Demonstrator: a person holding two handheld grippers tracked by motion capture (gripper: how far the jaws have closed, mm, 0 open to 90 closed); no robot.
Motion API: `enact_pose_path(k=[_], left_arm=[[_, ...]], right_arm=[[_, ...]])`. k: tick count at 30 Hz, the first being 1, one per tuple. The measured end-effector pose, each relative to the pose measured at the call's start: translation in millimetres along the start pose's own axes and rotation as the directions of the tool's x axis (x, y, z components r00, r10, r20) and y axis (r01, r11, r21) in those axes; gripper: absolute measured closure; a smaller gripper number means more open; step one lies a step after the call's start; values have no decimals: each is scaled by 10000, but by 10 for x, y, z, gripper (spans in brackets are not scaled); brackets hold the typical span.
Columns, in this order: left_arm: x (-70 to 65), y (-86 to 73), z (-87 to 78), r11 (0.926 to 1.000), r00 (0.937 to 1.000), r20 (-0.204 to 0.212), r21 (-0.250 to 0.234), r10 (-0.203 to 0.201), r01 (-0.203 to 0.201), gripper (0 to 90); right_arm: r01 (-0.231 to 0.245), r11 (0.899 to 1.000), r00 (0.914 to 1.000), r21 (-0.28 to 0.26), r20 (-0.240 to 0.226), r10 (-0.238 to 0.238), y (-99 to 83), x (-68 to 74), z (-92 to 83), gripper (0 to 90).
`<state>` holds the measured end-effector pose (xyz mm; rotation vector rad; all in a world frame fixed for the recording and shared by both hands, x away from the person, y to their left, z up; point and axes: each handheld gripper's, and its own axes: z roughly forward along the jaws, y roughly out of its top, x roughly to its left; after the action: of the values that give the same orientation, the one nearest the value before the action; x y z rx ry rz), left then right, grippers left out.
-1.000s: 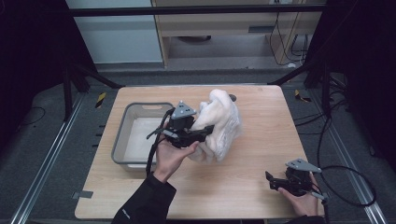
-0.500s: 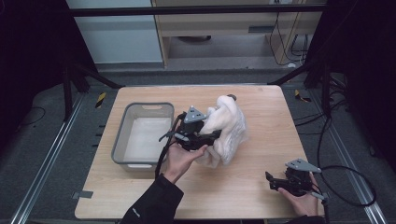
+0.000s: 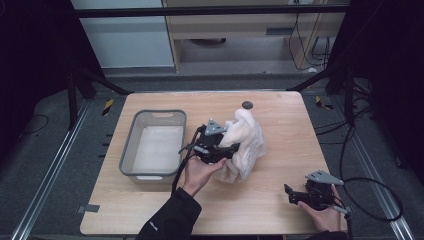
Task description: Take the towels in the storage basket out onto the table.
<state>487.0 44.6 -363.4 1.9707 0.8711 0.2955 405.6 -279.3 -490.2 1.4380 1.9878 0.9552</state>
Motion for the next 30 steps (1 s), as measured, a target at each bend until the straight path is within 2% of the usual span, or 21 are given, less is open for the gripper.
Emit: enact_pose_path(k=[6, 11, 18, 30], left_arm=[[8, -61, 104, 9998, 10000, 3, 165, -63, 63, 598], [15, -107, 180, 9996, 9999, 128, 279, 13, -17, 595], [3, -168, 293, 9988, 9999, 91, 482, 70, -74, 582], [-7, -262, 468, 9970, 9998, 199, 769, -40, 24, 564]], right_arm=[[22, 10000, 10000, 29, 28, -23, -3, 5, 2, 65], [53, 10000, 10000, 22, 39, -53, -5, 5, 4, 65], [73, 10000, 9999, 43, 72, -73, -8, 2, 6, 64], [119, 9999, 9999, 59, 65, -119, -9, 0, 10, 62]])
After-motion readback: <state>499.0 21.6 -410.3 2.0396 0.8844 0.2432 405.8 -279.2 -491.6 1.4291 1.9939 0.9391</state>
